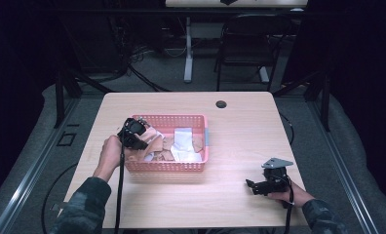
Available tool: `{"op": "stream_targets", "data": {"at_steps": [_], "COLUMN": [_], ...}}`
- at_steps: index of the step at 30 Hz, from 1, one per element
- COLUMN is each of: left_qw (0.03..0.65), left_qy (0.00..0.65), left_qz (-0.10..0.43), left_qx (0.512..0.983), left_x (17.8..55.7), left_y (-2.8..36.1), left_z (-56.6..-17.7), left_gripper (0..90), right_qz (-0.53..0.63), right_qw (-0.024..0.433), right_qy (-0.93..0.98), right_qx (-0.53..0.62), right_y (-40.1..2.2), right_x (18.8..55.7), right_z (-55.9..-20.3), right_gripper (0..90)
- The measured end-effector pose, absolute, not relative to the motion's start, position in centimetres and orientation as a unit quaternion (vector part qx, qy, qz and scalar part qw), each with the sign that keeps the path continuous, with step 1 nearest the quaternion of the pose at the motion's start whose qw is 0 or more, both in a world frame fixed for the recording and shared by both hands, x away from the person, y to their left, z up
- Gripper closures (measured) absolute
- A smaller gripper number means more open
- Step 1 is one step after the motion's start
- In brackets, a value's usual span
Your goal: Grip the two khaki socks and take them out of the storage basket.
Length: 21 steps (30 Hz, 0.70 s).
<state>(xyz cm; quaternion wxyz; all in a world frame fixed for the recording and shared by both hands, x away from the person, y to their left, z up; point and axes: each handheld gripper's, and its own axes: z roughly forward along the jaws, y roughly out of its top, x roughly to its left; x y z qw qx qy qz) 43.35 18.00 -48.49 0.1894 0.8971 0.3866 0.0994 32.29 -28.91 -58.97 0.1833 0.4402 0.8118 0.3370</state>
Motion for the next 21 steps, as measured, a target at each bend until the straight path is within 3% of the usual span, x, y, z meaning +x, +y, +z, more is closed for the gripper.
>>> {"op": "stream_targets", "data": {"at_steps": [21], "left_qw": [0.239], "left_qy": [0.388], "left_qz": [0.108], "left_qx": [0.884], "left_x": [42.9], "left_y": [19.7], "left_z": [-44.3], "left_gripper": [88.3], "right_qz": [0.337], "right_qw": [0.183], "right_qy": [0.812], "right_qx": [0.440], "right_y": [-28.9], "right_x": [32.3], "right_z": [-59.0], "right_gripper": [0.0]}}
